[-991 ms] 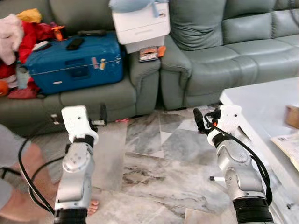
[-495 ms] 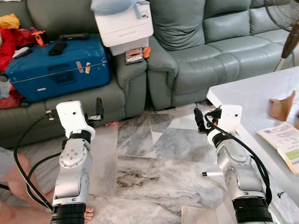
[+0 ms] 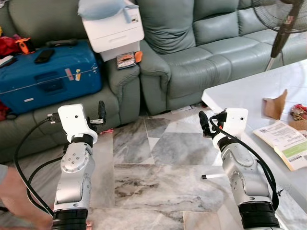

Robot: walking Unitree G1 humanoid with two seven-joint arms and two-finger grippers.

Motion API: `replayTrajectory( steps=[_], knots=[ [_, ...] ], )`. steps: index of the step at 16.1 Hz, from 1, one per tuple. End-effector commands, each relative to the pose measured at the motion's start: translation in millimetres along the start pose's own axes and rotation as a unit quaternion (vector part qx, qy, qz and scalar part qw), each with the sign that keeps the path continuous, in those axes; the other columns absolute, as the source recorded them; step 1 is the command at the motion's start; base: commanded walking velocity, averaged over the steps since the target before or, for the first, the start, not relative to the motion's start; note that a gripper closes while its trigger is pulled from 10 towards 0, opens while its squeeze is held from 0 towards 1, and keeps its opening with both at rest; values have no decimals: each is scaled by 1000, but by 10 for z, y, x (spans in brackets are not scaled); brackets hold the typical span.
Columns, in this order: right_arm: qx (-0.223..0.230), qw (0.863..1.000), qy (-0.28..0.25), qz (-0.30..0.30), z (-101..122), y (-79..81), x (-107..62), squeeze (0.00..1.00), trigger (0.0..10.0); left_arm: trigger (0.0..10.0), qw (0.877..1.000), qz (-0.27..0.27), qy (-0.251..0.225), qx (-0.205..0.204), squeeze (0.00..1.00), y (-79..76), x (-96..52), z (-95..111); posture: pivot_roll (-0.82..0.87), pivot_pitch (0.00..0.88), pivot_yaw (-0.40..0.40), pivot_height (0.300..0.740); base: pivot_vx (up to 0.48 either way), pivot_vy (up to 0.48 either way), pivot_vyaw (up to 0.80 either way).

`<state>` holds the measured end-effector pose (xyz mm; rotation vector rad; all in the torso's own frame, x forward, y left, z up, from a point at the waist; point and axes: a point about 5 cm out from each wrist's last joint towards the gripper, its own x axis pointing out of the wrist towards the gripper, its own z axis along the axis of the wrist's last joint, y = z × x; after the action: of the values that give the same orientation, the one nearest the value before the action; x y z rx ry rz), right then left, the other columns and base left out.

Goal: Picking trash to rubbish bin

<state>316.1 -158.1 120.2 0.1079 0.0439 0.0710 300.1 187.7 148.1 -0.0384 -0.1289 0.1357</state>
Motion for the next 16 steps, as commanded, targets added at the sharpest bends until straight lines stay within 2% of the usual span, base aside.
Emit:
replayTrajectory(
  steps=[1, 7, 10, 14, 16],
  knots=[
    [0, 1000, -8, 9, 52, 28, 20, 0, 10000, 10000, 1000, 3, 1, 5, 0, 8, 10, 15, -29, 0, 45, 740, 0, 0, -800],
    [-12, 1000, -13, 12, 141, -5, 67, 0, 10000, 10000, 1000, 15, 8, -7, 0, -28, 6, -59, -66, 0, 9, 740, 0, 0, -800],
    [-24, 999, -16, 18, 216, -61, 105, 0, 10000, 10000, 999, 21, 1, -25, 0, -110, 31, -49, -80, 0, -38, 740, 0, 100, -800],
    [-22, 999, -28, 34, 294, 28, 211, 0, 10000, 10000, 999, 37, -3, -25, 0, -84, 33, -57, -63, 0, -49, 740, 0, 290, 0],
    [-17, 999, -24, 35, 264, 65, 215, 0, 10000, 10000, 999, 36, -8, -16, 0, -70, 47, -24, -47, 0, -25, 740, 0, 0, 0]
  ],
)
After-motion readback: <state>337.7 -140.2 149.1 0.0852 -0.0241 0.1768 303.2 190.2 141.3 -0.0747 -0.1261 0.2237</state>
